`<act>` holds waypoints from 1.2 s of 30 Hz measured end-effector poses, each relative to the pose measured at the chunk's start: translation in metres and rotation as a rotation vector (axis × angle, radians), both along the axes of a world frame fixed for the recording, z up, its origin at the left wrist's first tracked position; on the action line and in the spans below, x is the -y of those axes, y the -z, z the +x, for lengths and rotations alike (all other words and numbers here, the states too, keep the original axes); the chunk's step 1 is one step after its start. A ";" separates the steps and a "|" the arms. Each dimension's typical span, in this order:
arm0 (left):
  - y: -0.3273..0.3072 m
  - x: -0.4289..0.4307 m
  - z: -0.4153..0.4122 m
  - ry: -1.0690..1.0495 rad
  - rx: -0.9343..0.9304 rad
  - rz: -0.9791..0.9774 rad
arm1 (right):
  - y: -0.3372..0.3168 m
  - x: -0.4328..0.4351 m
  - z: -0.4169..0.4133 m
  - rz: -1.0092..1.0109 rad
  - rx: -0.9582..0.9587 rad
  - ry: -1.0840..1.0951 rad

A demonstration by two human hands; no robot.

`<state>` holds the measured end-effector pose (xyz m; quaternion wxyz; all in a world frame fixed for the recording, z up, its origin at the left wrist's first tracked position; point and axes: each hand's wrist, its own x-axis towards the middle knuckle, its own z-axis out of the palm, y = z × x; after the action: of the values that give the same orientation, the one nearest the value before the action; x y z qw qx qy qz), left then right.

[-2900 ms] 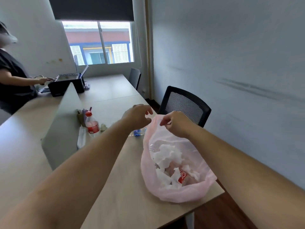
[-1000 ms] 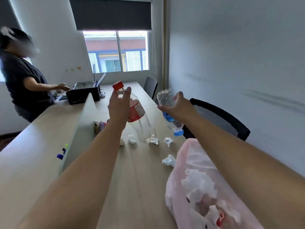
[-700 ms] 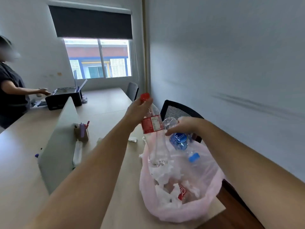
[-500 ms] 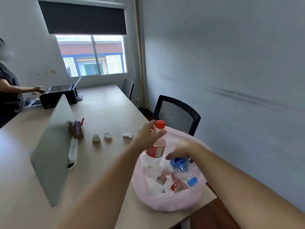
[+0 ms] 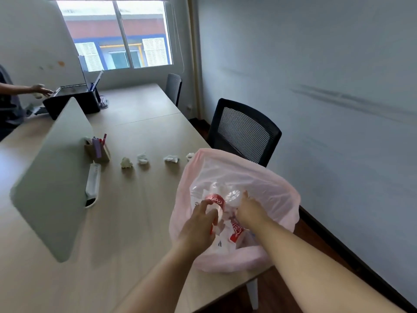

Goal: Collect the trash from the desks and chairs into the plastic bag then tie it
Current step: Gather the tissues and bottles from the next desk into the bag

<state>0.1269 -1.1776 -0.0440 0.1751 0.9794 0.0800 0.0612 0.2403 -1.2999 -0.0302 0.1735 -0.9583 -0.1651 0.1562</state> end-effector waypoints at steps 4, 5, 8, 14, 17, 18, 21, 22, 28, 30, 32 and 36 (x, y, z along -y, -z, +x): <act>-0.002 0.000 0.003 -0.009 -0.253 0.066 | -0.002 0.002 0.001 -0.012 -0.110 -0.017; -0.007 0.003 0.005 -0.006 -0.276 0.078 | -0.004 0.005 0.002 -0.024 -0.121 -0.027; -0.025 0.005 0.016 -0.013 -0.213 0.108 | -0.019 0.008 0.007 -0.081 -0.111 -0.091; -0.051 -0.001 0.028 0.018 -0.143 0.112 | -0.068 0.001 0.007 -0.293 -0.015 -0.225; -0.064 -0.004 0.027 0.018 -0.042 0.079 | -0.080 0.000 0.005 -0.216 0.011 -0.265; -0.070 -0.006 0.028 0.012 0.000 0.067 | -0.085 -0.001 0.005 -0.178 0.005 -0.280; -0.093 -0.016 0.029 -0.016 0.134 0.037 | -0.108 -0.006 0.006 0.031 -0.017 -0.273; -0.101 -0.021 0.029 -0.030 0.168 0.032 | -0.119 -0.008 0.005 0.139 -0.024 -0.249; -0.128 -0.049 0.024 -0.091 0.237 0.039 | -0.169 -0.011 0.002 0.444 0.148 -0.195; -0.136 -0.056 0.023 -0.110 0.244 0.050 | -0.172 -0.012 0.004 0.439 0.177 -0.205; -0.148 -0.065 0.022 -0.137 0.261 0.079 | -0.174 -0.015 0.006 0.416 0.206 -0.218; -0.168 -0.101 0.019 -0.266 0.218 0.152 | -0.176 -0.034 0.012 0.384 0.248 -0.253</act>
<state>0.1456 -1.0767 0.1237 0.0985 0.9582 0.1845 0.1953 0.2526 -1.2654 0.1458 0.3097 -0.8913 -0.3303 0.0239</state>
